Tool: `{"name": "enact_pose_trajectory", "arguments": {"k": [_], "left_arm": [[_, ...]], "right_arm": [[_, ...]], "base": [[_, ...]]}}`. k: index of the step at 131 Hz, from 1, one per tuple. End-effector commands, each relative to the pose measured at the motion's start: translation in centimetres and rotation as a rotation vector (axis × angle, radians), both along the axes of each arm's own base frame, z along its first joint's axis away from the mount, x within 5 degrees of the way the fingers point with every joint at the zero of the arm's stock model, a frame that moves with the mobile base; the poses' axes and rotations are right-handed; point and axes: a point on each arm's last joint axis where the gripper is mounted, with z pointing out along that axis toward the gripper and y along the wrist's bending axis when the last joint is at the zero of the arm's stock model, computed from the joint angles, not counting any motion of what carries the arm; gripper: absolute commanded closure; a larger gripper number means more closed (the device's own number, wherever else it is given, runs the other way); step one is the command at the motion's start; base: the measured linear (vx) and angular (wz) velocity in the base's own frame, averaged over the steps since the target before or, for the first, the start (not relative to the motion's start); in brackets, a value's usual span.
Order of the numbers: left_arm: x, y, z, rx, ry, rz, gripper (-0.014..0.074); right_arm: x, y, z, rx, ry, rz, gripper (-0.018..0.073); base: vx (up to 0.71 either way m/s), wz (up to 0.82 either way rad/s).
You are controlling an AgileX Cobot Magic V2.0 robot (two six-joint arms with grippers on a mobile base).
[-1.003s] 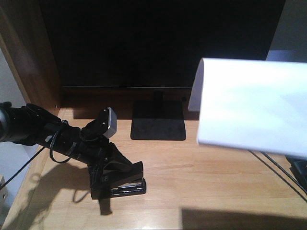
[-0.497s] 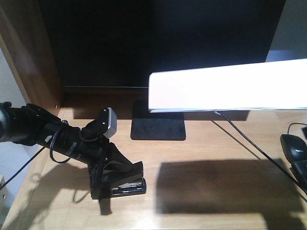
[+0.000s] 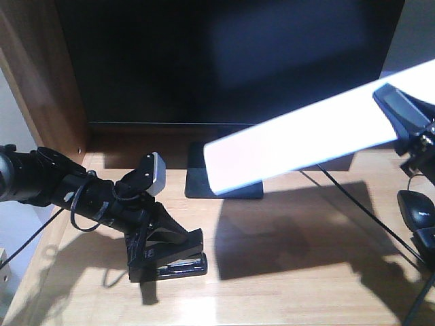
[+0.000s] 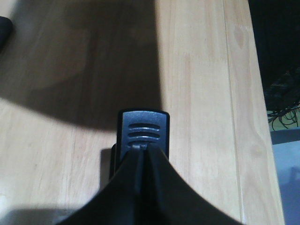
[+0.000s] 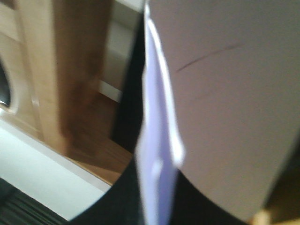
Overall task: Grab stapler and paper to desk for stapling
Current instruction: 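Swing the white paper down with the right gripper toward the desk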
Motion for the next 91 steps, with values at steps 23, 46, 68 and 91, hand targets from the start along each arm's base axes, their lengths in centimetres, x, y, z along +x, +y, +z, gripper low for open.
{"name": "enact_pose_trajectory", "arguments": {"k": [23, 46, 68, 91], "left_arm": [[0.2, -0.4, 2.6, -0.072, -0.045, 0.007, 0.0603], [0.2, -0.4, 2.6, -0.072, -0.045, 0.007, 0.0603], [0.2, -0.4, 2.6, -0.072, -0.045, 0.007, 0.0603], [0.2, -0.4, 2.6, -0.072, -0.045, 0.007, 0.0603]], "right_arm": [[-1.3, -0.6, -1.2, -0.155, 0.066, 0.271, 0.0561], [-1.4, -0.1, -4.0, -0.242, 0.217, 0.424, 0.0560], [-1.6, 0.6, -6.0, -0.297, 0.314, 0.552, 0.0560], [-1.9, 3.6, -6.4, -0.312, 0.293, 0.698, 0.0560]], "base": [[0.00, 0.00], [0.00, 0.00], [0.00, 0.00], [0.00, 0.00]]}}
